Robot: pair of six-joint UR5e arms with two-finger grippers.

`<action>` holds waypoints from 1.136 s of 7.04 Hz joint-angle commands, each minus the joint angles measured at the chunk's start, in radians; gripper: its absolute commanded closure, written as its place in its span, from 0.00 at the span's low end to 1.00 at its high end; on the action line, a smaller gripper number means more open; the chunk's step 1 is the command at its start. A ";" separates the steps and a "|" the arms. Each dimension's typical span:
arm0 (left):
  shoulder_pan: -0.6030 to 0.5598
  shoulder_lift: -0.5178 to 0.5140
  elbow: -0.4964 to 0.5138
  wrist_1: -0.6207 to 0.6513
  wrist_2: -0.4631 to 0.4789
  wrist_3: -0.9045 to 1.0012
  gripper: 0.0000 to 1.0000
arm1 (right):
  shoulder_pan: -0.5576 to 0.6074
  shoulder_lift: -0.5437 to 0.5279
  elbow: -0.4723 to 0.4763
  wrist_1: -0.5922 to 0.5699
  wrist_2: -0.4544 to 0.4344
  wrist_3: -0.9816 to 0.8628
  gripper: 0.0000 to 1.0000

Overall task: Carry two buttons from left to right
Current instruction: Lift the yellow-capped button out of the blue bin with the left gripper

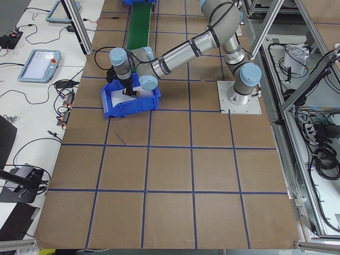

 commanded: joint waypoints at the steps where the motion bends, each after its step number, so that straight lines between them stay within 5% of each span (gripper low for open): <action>1: 0.007 0.002 0.068 -0.020 0.002 0.000 0.78 | -0.001 0.001 0.001 0.000 0.000 0.000 0.00; 8: -0.016 -0.030 0.151 -0.036 -0.017 -0.011 0.78 | -0.002 0.001 0.001 0.000 0.000 -0.006 0.00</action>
